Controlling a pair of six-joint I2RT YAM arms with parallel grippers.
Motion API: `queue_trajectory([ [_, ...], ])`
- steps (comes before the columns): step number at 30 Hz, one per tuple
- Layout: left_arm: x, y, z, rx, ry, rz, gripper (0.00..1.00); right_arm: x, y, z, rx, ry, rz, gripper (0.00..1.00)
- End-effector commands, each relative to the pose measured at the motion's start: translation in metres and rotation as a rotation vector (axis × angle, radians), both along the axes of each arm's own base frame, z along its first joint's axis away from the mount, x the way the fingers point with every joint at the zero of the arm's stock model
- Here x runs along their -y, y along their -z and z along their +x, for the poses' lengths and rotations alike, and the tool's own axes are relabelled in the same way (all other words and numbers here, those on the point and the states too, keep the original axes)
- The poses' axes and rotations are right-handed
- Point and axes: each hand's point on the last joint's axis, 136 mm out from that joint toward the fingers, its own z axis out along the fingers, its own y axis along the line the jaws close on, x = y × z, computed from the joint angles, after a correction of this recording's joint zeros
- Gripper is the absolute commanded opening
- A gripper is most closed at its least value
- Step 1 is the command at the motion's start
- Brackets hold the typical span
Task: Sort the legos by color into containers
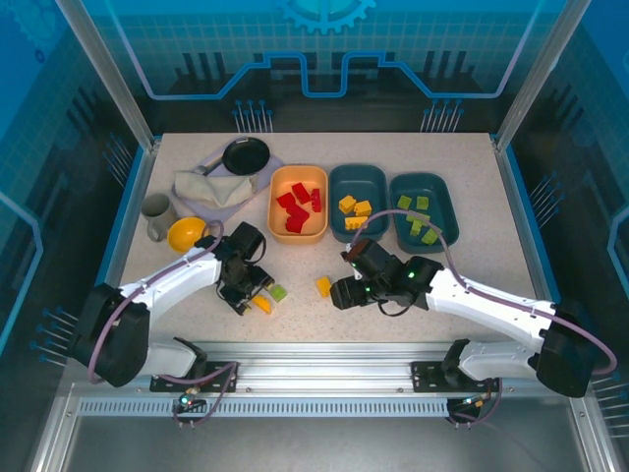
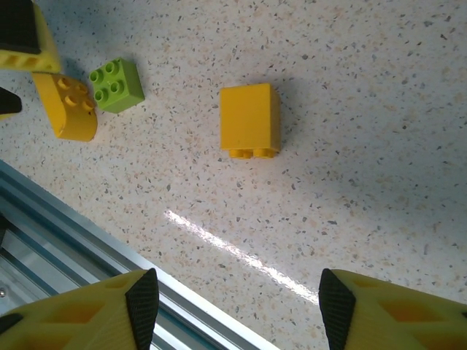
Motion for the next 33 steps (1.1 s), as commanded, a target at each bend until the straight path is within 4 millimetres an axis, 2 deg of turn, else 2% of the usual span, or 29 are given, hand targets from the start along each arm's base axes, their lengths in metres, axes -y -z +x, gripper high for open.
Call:
queue_trajectory([
  [1,0.000,0.010,-0.009,-0.056,-0.072,-0.023,0.63,-0.014,-0.011,-0.001,0.012,-0.037,0.041,0.63],
  [6,0.003,0.023,-0.010,-0.064,-0.096,-0.043,0.55,-0.015,-0.008,0.000,0.006,-0.038,0.037,0.63],
  [9,0.002,0.029,-0.010,-0.069,-0.095,-0.036,0.50,-0.021,-0.018,0.004,0.022,-0.041,0.058,0.63],
  [13,-0.001,0.030,-0.011,-0.059,-0.097,-0.024,0.38,-0.023,-0.021,0.006,0.027,-0.043,0.062,0.63],
  [16,-0.007,0.018,-0.010,-0.024,-0.097,-0.002,0.31,-0.025,-0.032,0.011,0.038,-0.027,0.092,0.63],
  [19,-0.014,-0.015,-0.002,0.061,-0.076,0.023,0.28,-0.025,-0.064,0.024,0.062,0.021,0.231,0.64],
  [22,-0.006,-0.054,0.022,0.192,-0.025,-0.010,0.26,-0.004,-0.102,0.050,0.114,0.159,0.372,0.65],
  [24,0.009,-0.078,0.046,0.264,0.034,-0.049,0.26,0.025,-0.120,0.070,0.162,0.298,0.389,0.65],
  [27,0.037,-0.099,0.079,0.321,0.146,-0.073,0.25,0.069,-0.131,0.090,0.205,0.496,0.332,0.67],
  [28,0.047,-0.106,0.090,0.340,0.177,-0.076,0.25,0.078,-0.134,0.095,0.219,0.530,0.329,0.67],
  [33,0.113,-0.126,0.147,0.428,0.353,-0.126,0.25,0.102,-0.138,0.116,0.224,0.629,0.324,0.68],
])
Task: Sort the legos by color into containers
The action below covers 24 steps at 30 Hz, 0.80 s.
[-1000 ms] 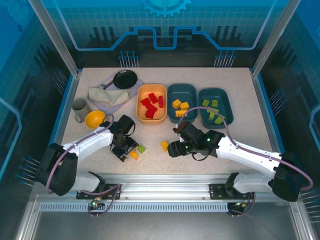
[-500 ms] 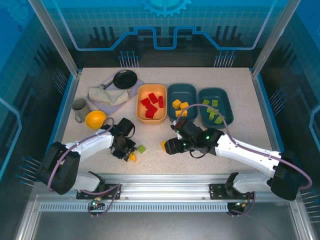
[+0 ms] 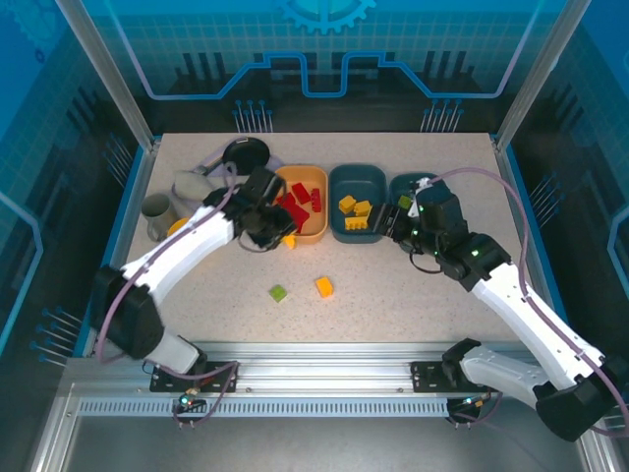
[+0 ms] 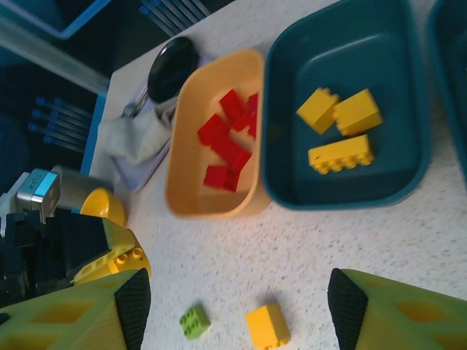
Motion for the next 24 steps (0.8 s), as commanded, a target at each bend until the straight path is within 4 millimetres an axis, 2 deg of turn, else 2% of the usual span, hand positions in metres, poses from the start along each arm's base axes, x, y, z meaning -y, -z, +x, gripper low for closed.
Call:
queue_trajectory([
  [1,0.043,-0.006,0.026,0.060,0.175,0.003,0.25,0.017,0.005,0.009,-0.058,0.082,0.001,0.68],
  [6,0.107,0.004,0.068,0.094,0.325,-0.016,0.25,0.023,0.005,0.015,-0.094,0.098,0.028,0.68],
  [9,0.136,0.011,0.087,0.119,0.389,-0.029,0.25,0.030,0.007,0.013,-0.100,0.109,0.032,0.68],
  [12,0.162,0.031,0.102,0.124,0.435,-0.046,0.25,0.036,0.009,0.010,-0.106,0.120,0.043,0.68],
  [18,0.201,0.057,0.129,0.151,0.471,-0.085,0.26,0.040,0.014,0.003,-0.133,0.107,0.066,0.69],
  [24,0.211,0.087,0.134,0.108,0.466,-0.095,0.30,0.042,0.023,-0.008,-0.164,0.109,0.075,0.69],
])
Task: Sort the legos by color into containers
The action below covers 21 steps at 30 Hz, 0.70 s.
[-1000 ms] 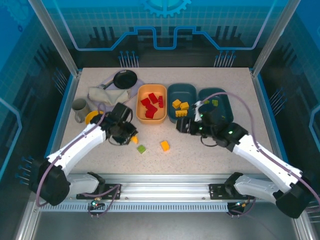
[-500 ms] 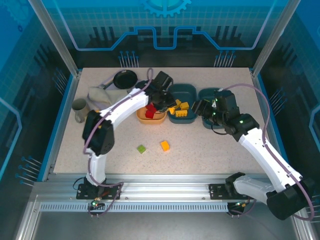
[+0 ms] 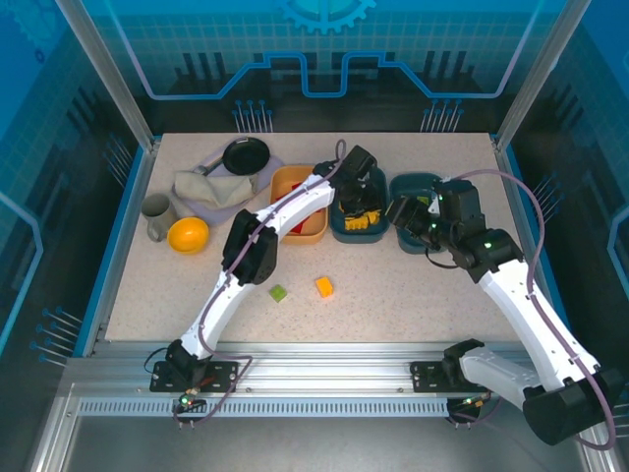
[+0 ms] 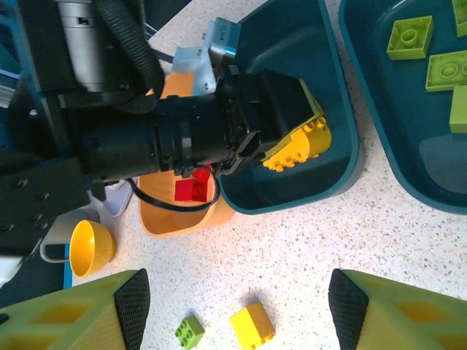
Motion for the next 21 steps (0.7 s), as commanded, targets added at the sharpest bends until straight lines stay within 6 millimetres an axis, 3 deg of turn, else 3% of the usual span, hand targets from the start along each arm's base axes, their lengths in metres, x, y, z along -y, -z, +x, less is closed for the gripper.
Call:
queue_trajectory([
  [1,0.010,0.001,-0.003,-0.014,0.035,-0.025,0.33,0.003,0.010,-0.011,-0.044,0.004,0.022,0.69],
  [4,0.012,-0.007,-0.003,0.003,0.044,-0.038,0.49,0.002,0.011,-0.012,-0.045,-0.003,0.025,0.69],
  [6,0.014,-0.026,-0.001,0.035,0.045,-0.058,0.55,0.002,0.012,-0.012,-0.047,-0.014,0.016,0.69],
  [10,0.008,-0.071,-0.002,0.091,0.023,-0.080,0.58,0.003,0.017,-0.016,-0.057,-0.044,-0.029,0.69],
  [13,-0.009,-0.109,-0.008,0.131,-0.014,-0.065,0.59,0.002,0.019,-0.021,-0.050,-0.093,-0.097,0.68],
  [17,-0.066,-0.148,-0.026,0.156,-0.125,0.007,0.62,-0.020,0.028,-0.031,-0.040,-0.251,-0.239,0.68],
  [21,-0.155,-0.149,-0.066,0.102,-0.278,0.080,0.64,-0.074,0.047,-0.048,-0.020,-0.500,-0.382,0.69],
])
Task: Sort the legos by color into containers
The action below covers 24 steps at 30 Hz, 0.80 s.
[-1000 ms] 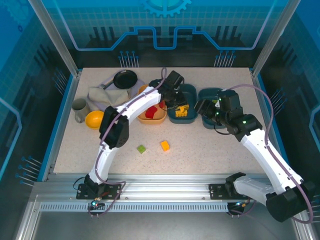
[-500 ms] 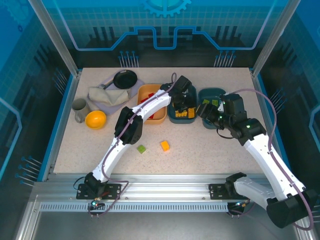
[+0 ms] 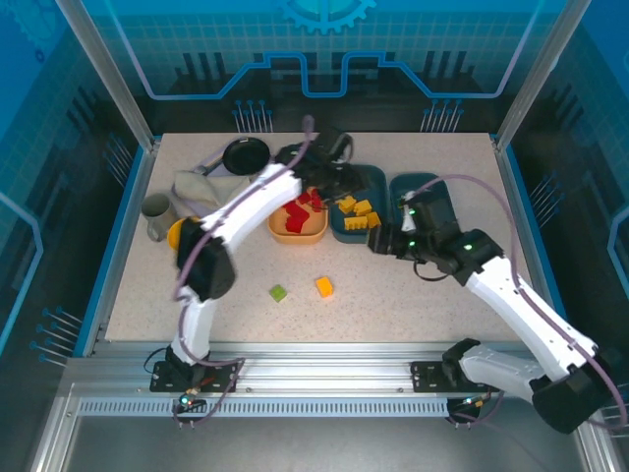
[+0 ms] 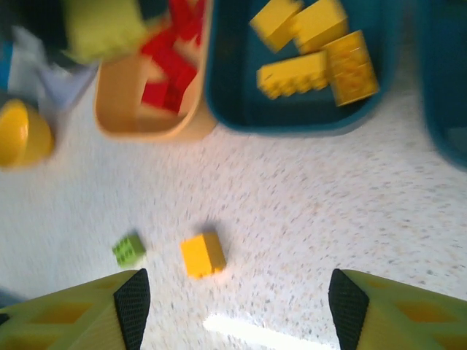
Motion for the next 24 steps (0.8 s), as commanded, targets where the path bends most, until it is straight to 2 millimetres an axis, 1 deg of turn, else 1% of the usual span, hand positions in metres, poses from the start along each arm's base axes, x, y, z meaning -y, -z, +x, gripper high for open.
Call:
queue_trajectory([
  [1,-0.090,-0.010,-0.031,-0.025,-0.185,0.071,0.65,-0.038,0.013,-0.015,0.029,-0.227,-0.151,0.70],
  [2,-0.113,-0.001,-0.050,-0.047,-0.214,0.096,0.65,-0.055,0.020,-0.021,0.022,-0.292,-0.177,0.70],
  [3,-0.134,0.003,-0.068,-0.055,-0.239,0.111,0.65,-0.073,0.027,-0.027,0.011,-0.355,-0.201,0.70],
  [4,-0.149,0.007,-0.084,-0.063,-0.257,0.124,0.66,-0.088,0.032,-0.031,0.005,-0.404,-0.217,0.70],
  [5,-0.167,0.013,-0.104,-0.071,-0.278,0.137,0.66,-0.104,0.042,-0.036,-0.010,-0.453,-0.245,0.70],
  [6,-0.183,0.015,-0.124,-0.067,-0.296,0.143,0.67,-0.121,0.049,-0.041,-0.020,-0.503,-0.268,0.71],
  [7,-0.195,0.018,-0.142,-0.066,-0.310,0.151,0.67,-0.133,0.054,-0.044,-0.028,-0.534,-0.282,0.71],
  [9,-0.220,0.029,-0.182,-0.071,-0.348,0.167,0.70,-0.162,0.073,-0.050,-0.068,-0.605,-0.310,0.71],
  [11,-0.237,0.042,-0.217,-0.106,-0.386,0.164,0.72,-0.183,0.100,-0.053,-0.126,-0.651,-0.347,0.71],
  [12,-0.243,0.048,-0.233,-0.125,-0.404,0.151,0.73,-0.191,0.113,-0.053,-0.152,-0.663,-0.375,0.71],
  [14,-0.252,0.057,-0.259,-0.148,-0.424,0.130,0.74,-0.202,0.132,-0.051,-0.189,-0.668,-0.429,0.72],
  [16,-0.259,0.060,-0.277,-0.127,-0.435,0.098,0.76,-0.213,0.145,-0.048,-0.214,-0.675,-0.452,0.72],
  [19,-0.262,0.062,-0.294,-0.078,-0.417,0.041,0.76,-0.223,0.164,-0.045,-0.242,-0.674,-0.474,0.73],
  [21,-0.261,0.068,-0.303,-0.085,-0.413,0.009,0.77,-0.227,0.173,-0.045,-0.251,-0.674,-0.497,0.73],
  [24,-0.264,0.067,-0.311,-0.082,-0.407,0.009,0.78,-0.229,0.182,-0.044,-0.262,-0.663,-0.524,0.72],
])
